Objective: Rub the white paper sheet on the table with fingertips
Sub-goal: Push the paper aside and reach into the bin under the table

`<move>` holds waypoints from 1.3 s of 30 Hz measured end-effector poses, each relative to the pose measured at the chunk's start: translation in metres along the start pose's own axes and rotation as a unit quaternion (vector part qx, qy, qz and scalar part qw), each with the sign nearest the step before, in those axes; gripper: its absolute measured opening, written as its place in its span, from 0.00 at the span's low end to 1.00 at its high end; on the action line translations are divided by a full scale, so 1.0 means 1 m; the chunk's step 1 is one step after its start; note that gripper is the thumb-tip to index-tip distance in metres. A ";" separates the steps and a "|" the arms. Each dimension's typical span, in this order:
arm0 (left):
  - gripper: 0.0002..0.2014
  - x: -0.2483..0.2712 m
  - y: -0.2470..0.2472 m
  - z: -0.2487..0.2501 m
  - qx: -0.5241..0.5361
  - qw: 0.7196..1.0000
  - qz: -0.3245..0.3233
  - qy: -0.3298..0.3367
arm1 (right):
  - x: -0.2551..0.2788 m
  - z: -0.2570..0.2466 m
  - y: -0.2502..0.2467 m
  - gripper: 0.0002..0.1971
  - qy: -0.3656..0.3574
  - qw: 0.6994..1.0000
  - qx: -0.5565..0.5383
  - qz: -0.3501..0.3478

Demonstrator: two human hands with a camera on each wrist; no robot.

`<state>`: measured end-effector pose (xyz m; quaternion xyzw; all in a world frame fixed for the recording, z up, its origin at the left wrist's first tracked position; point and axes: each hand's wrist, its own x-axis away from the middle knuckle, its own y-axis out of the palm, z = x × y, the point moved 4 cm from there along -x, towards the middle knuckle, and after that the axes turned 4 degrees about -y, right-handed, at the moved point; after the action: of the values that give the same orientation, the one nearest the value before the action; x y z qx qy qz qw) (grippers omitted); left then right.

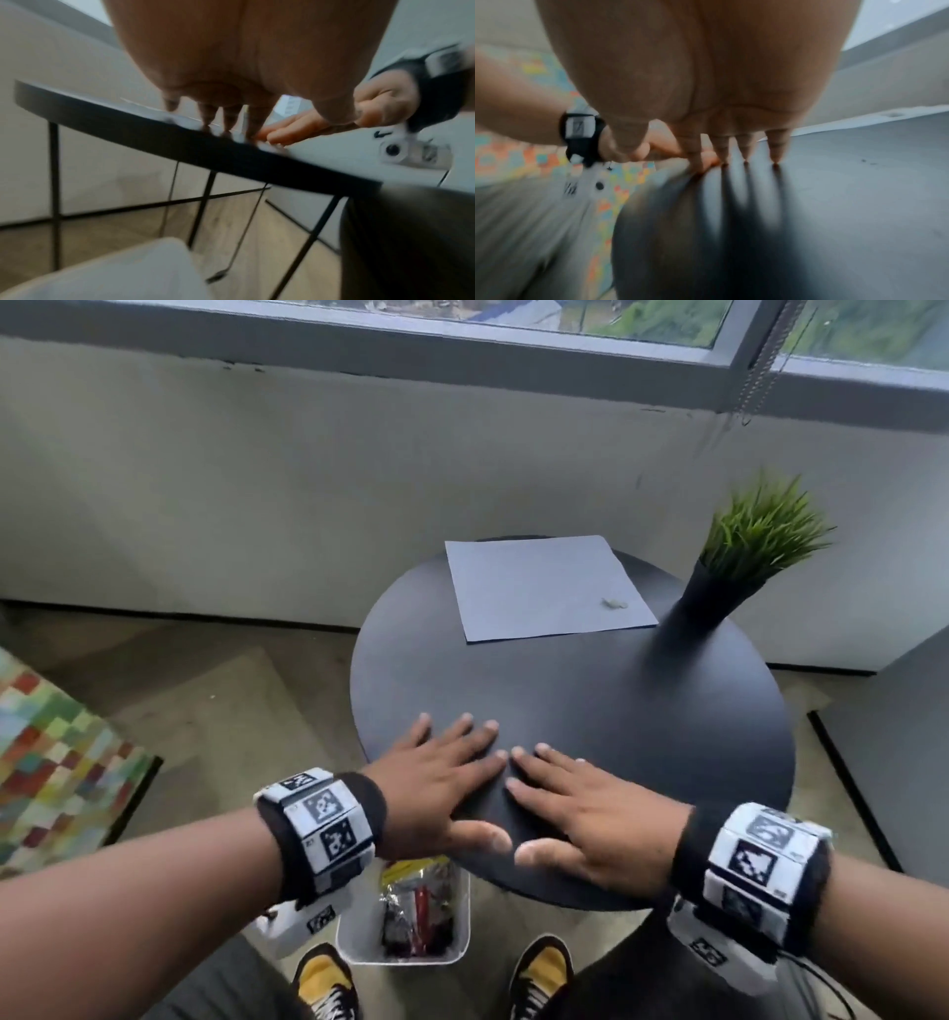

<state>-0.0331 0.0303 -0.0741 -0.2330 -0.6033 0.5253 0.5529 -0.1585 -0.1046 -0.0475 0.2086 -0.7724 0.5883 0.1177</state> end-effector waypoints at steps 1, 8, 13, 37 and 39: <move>0.50 0.003 -0.003 0.006 0.040 0.998 -0.005 0.046 | 0.003 0.004 -0.012 0.33 -0.046 0.997 -0.056 0.003; 0.57 -0.015 -0.016 -0.076 0.057 0.958 0.090 -0.267 | -0.031 0.104 -0.019 0.43 0.287 0.955 -0.041 0.064; 0.55 0.020 0.032 0.006 0.038 0.995 0.043 -0.077 | -0.002 -0.003 0.013 0.50 0.084 0.996 0.017 0.004; 0.25 0.031 0.163 -0.082 0.390 0.828 0.016 -0.404 | 0.042 0.039 0.034 0.40 0.452 0.827 -0.186 0.276; 0.19 0.029 0.177 -0.082 0.390 0.829 -0.013 -0.399 | 0.025 0.030 0.044 0.40 0.456 0.852 -0.130 0.219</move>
<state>-0.0197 0.1463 -0.2334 0.2403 -0.5192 0.7570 0.3156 -0.1993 -0.1282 -0.0828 -0.2753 -0.7268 0.5222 0.3510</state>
